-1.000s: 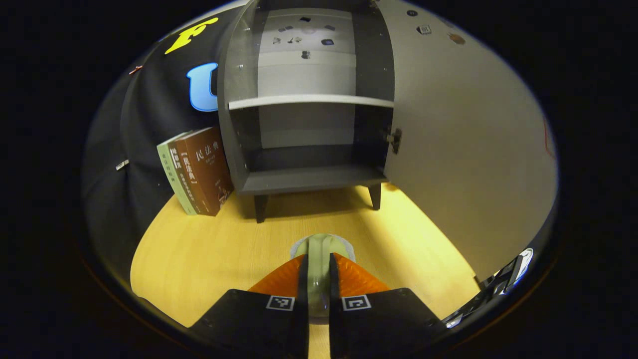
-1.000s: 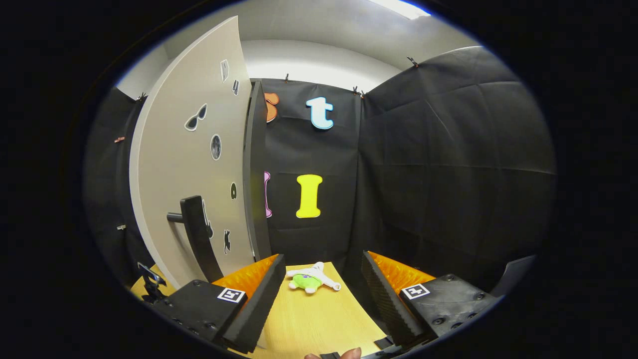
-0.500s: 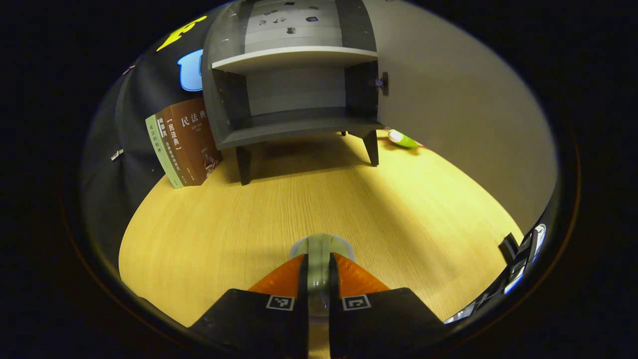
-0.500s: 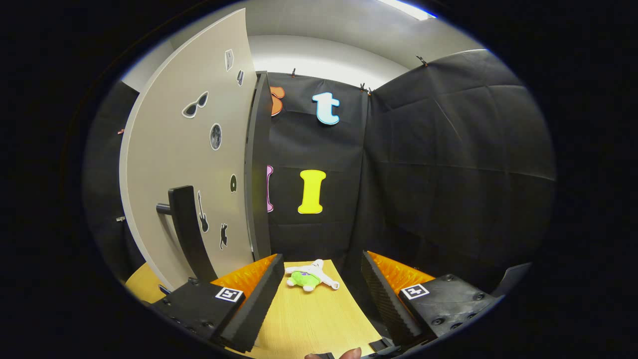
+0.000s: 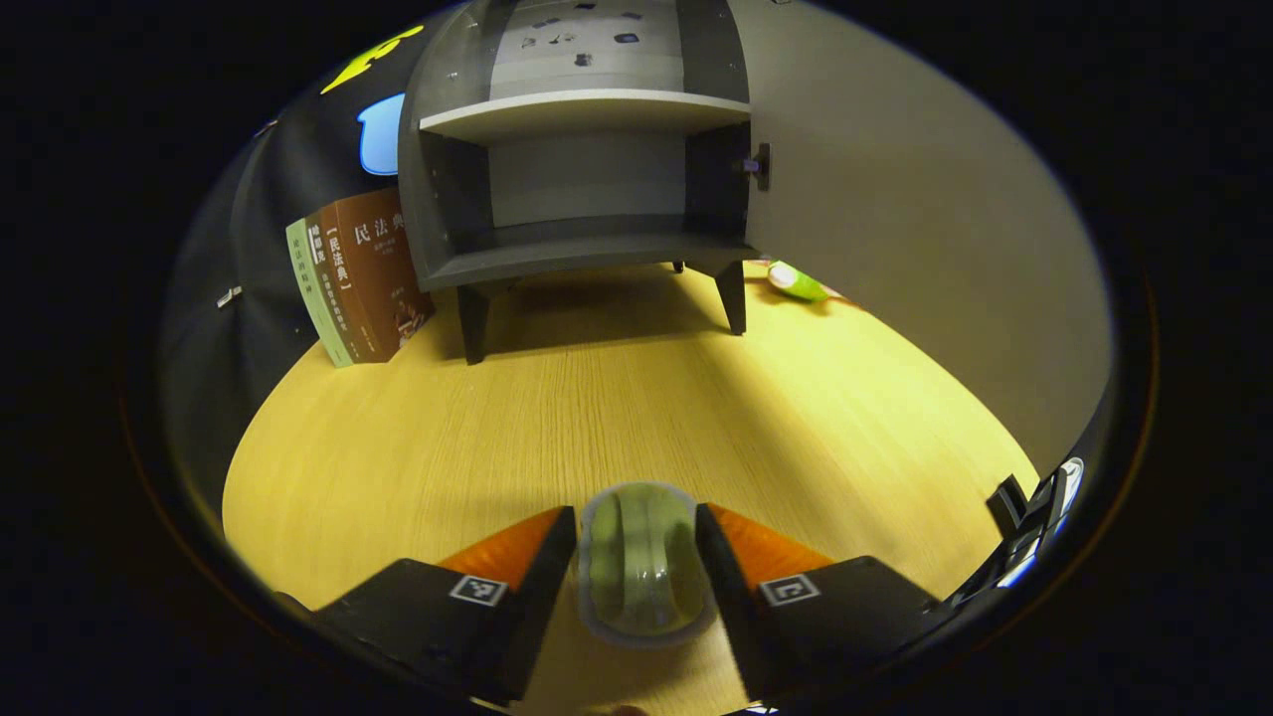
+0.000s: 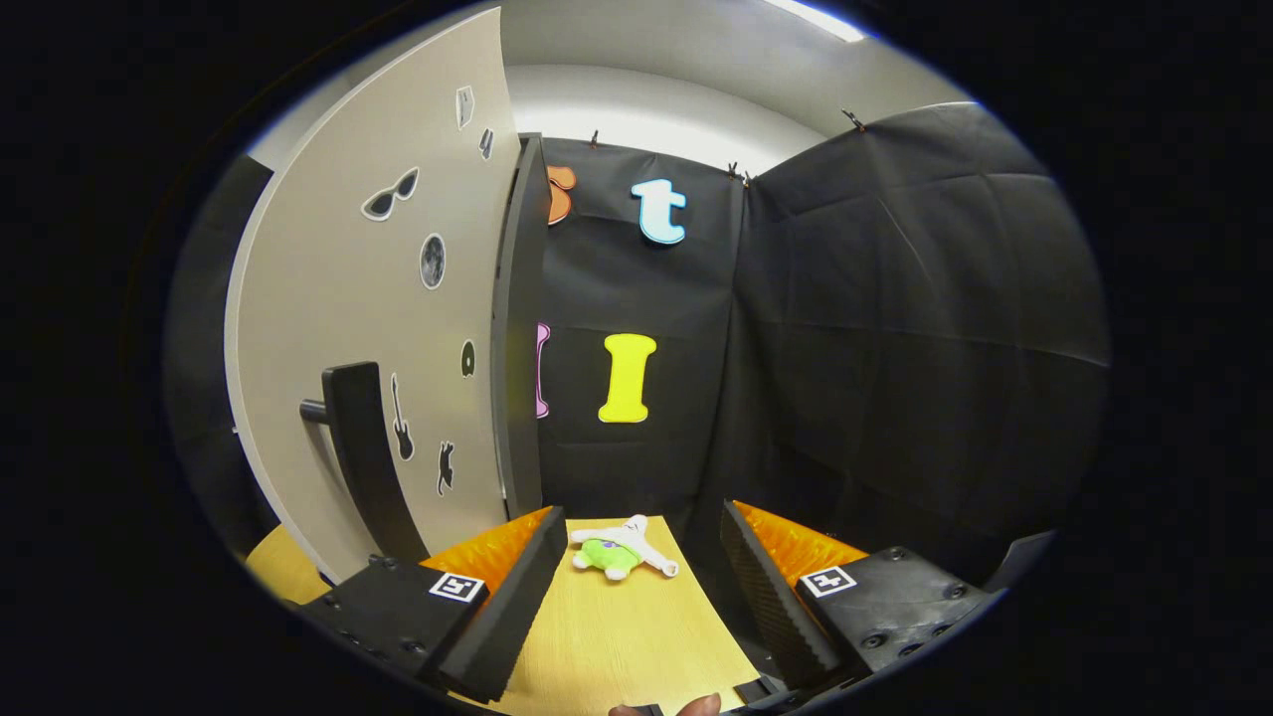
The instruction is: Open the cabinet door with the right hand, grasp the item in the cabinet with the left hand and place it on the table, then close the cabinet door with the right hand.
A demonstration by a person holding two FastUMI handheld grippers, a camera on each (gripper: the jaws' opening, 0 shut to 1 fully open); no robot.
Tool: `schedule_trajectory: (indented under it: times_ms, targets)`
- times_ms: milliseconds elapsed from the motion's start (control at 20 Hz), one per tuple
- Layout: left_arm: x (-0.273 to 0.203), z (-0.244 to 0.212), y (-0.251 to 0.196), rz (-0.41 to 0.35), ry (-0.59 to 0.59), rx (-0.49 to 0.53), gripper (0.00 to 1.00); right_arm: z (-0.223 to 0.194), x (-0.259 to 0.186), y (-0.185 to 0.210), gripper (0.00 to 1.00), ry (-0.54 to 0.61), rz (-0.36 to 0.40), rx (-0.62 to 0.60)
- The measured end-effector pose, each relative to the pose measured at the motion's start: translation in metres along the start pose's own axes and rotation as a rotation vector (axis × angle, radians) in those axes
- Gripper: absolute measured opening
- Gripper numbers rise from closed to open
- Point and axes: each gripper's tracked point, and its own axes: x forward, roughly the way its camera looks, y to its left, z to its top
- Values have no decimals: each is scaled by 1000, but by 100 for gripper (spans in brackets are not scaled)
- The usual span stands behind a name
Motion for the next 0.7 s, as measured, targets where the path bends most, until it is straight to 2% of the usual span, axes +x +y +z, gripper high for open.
schedule_trajectory:
  times_ms: [100,450,700]
  targets:
    - [-10,12,1,-6,-21,0,99,1,-2,-1,99,-2,-4,3]
    - [-66,109,12,-22,-177,24,96,6,-8,-2,99,-11,-24,44]
    - [-134,189,38,-19,-297,-52,96,11,-12,3,99,-29,-25,48]
